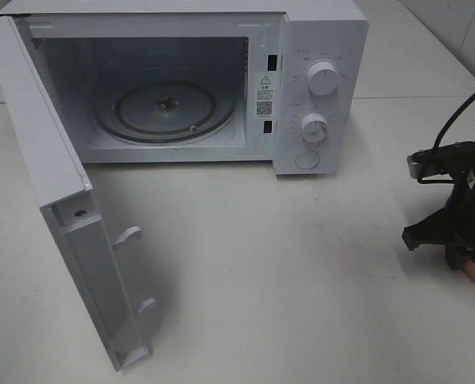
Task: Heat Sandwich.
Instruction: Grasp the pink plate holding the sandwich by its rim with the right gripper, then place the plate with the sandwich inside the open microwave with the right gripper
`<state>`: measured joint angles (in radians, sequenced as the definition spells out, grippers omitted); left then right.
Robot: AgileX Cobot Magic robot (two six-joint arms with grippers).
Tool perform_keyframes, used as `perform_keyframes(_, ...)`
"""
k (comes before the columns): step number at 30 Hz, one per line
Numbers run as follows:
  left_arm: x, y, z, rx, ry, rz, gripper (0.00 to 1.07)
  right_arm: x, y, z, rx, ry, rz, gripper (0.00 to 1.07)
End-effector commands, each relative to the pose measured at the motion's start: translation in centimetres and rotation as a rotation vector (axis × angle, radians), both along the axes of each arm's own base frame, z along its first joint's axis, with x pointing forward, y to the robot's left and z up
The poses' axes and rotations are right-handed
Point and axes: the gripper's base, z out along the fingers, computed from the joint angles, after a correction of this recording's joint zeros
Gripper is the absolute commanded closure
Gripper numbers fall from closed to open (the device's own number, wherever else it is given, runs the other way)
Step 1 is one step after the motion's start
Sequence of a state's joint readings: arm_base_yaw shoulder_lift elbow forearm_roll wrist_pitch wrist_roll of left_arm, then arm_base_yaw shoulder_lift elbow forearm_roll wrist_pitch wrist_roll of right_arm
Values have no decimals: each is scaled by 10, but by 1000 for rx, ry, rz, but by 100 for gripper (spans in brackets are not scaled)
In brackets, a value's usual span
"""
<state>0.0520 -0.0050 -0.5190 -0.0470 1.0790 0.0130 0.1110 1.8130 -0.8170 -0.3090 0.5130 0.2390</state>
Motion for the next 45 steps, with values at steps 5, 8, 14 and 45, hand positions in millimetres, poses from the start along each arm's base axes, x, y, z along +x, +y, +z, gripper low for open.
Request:
perform_keyframes(5, -2, -1, 0, -7, -23, -7, 10, 1, -4, 1, -22, -7, -20, 107)
perform_keyframes(8, -2, -1, 0, -7, -23, -7, 10, 1, -4, 1, -22, -6, -20, 107)
perform_keyframes(14, -2, -1, 0, -7, -23, -7, 10, 1, -4, 1, -23, -4, -20, 107)
perform_keyframes(45, -2, -1, 0, -7, -23, -7, 10, -17, 23, 24, -188, 62, 85, 107)
